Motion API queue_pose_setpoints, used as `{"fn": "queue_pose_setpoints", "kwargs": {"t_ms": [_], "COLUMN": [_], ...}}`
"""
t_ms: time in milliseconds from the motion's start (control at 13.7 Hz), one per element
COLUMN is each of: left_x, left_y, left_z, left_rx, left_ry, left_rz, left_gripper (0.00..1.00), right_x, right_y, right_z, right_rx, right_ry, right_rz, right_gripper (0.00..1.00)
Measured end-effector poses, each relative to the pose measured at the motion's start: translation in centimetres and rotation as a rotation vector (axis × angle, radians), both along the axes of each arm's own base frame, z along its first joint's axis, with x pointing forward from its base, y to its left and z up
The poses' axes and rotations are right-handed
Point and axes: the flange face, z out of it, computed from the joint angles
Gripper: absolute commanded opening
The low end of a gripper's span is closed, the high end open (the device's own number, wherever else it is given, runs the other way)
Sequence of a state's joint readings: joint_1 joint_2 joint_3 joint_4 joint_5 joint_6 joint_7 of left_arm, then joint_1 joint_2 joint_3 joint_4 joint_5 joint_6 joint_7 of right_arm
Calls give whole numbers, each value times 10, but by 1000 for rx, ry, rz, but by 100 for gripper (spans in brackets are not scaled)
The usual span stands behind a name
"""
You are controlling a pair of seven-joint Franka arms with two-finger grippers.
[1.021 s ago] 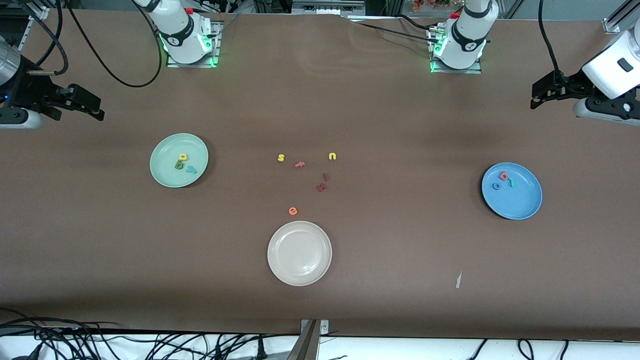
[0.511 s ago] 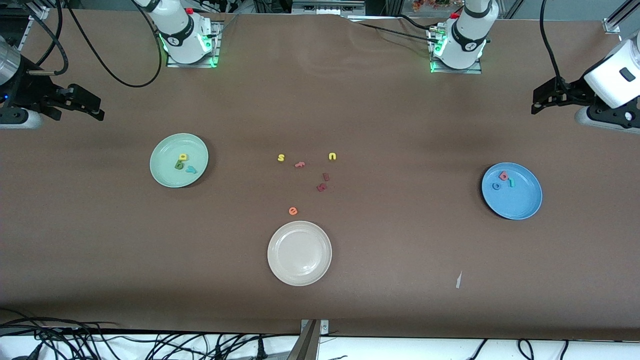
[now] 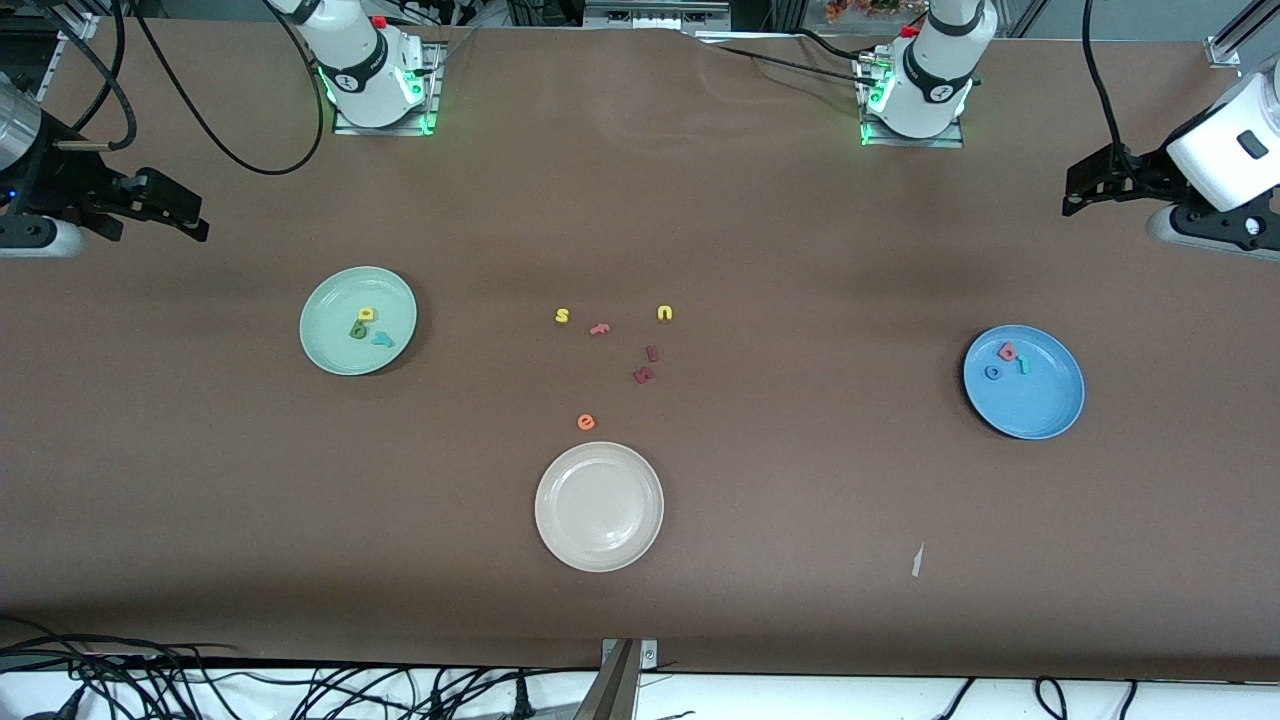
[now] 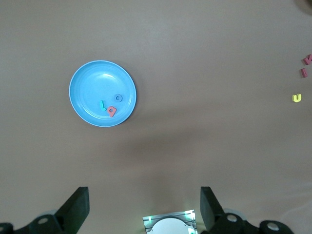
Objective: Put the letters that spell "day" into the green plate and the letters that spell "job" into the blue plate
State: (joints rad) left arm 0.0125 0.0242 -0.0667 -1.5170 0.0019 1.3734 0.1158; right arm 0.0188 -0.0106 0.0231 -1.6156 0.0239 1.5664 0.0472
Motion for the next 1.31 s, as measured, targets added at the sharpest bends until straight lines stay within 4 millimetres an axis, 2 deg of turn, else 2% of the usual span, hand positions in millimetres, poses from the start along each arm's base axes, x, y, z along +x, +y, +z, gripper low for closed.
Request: {"fn": "queue_pose_setpoints", "kwargs": {"t_ms": [1313], "left_x": [-1], "left_y": [-9], "left_z": [0], "left_rx": [-19], "left_ry": [4], "left_rz": [45], "left_gripper": [100], "right_x": [0], "right_y": [0], "right_z": [0], "right_rx": [0], "right_ry": [0], "right_rz": [0], "right_gripper": [100]}}
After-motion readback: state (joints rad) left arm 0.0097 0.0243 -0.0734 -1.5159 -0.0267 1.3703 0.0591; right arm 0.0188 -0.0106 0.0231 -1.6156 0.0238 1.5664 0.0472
